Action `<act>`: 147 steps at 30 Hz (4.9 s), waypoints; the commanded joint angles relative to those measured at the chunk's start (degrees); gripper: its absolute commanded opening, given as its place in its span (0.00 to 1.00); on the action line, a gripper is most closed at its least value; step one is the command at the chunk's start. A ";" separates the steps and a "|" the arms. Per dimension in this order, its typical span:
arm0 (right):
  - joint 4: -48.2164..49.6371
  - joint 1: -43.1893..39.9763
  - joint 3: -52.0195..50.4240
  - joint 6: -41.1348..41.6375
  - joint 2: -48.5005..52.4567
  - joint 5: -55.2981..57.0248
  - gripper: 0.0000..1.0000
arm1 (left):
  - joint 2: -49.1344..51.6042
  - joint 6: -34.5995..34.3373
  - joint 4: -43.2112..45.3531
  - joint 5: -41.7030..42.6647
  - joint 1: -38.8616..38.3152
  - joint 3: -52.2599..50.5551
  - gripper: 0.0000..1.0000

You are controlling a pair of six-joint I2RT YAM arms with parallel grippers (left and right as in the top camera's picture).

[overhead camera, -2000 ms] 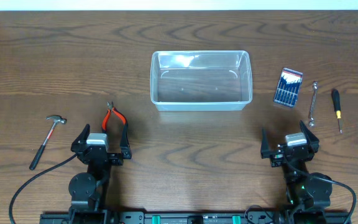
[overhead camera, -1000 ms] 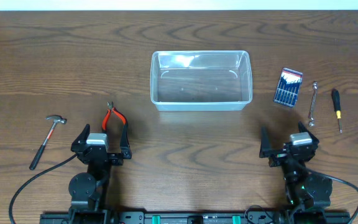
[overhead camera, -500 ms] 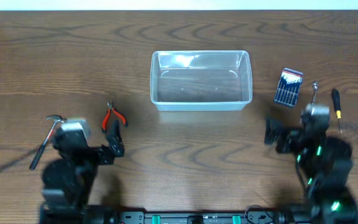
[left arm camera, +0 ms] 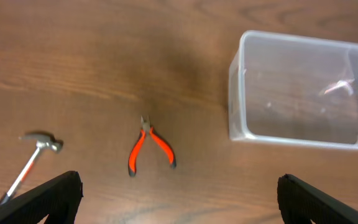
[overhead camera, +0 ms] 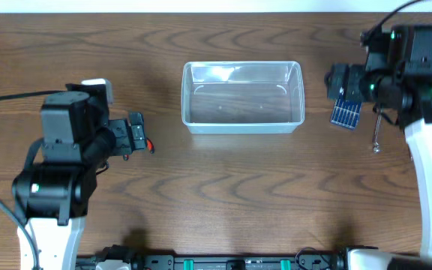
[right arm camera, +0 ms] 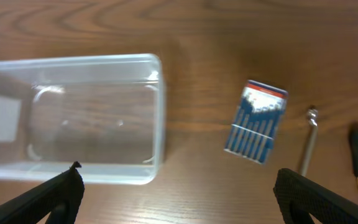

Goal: Pack container
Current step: 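Move the right gripper over the blue screwdriver set case, then lower the right gripper and grasp the screwdriver set case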

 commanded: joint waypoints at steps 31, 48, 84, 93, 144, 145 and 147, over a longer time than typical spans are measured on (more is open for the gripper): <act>-12.31 -9.11 20.33 5.07 44.63 15.34 0.99 | 5.64 0.98 0.26 -0.98 -0.13 1.11 0.98; -8.98 -7.32 20.20 1.42 48.57 9.62 0.99 | 5.62 0.98 0.28 -0.96 -0.13 1.11 0.98; -3.58 -7.41 17.94 0.98 49.20 9.44 0.99 | 5.62 1.22 0.26 -1.42 -0.13 1.11 0.98; -1.97 -8.11 14.71 0.98 49.20 9.40 0.99 | 5.62 1.22 0.26 -1.42 -0.13 1.11 0.98; 0.52 -8.76 9.99 0.17 49.18 2.58 0.47 | 5.62 1.22 0.24 -1.40 -0.13 1.11 0.98; 0.44 -8.76 9.99 0.15 49.16 2.58 0.42 | 5.62 1.22 0.24 -1.40 -0.13 1.11 0.99; 0.04 -8.76 10.14 0.17 49.16 2.58 0.30 | 5.62 1.22 0.24 -1.42 -0.13 1.11 0.99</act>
